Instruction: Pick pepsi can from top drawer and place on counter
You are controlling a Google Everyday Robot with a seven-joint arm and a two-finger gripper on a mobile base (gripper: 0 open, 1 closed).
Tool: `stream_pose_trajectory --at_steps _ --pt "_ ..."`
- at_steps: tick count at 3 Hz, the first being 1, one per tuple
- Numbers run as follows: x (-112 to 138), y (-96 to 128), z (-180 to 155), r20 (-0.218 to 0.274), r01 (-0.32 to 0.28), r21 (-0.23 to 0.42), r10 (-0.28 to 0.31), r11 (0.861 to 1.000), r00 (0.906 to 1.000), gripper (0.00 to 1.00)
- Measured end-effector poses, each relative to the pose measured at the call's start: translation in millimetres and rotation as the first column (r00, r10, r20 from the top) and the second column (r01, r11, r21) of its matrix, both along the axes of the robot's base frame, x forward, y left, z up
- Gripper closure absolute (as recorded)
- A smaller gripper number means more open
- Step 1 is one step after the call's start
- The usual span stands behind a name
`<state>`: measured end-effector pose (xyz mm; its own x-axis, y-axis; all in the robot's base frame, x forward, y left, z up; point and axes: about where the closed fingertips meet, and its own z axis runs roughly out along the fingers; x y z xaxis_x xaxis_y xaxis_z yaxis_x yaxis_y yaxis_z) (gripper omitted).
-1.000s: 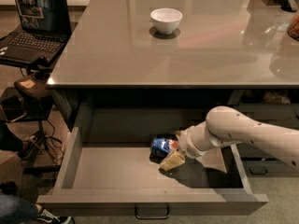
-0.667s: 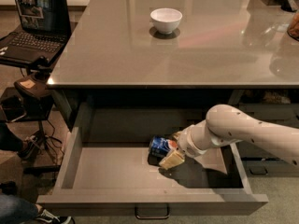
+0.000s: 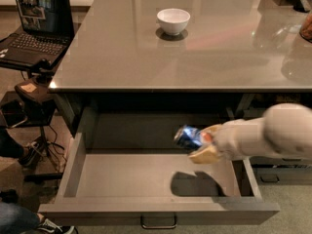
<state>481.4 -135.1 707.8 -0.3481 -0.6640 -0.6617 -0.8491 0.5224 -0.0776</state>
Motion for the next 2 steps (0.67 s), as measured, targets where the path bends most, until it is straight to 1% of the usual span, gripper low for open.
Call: stream_pose_trajectory --at_steps 1,2 --pt "-19 -49 107 0.210 0.133 0.000 -0.130 0.991 0.9691 1.00" --pt "-37 -78 121 0.229 0.208 0.020 -0.207 0.978 0.9512 1.00"
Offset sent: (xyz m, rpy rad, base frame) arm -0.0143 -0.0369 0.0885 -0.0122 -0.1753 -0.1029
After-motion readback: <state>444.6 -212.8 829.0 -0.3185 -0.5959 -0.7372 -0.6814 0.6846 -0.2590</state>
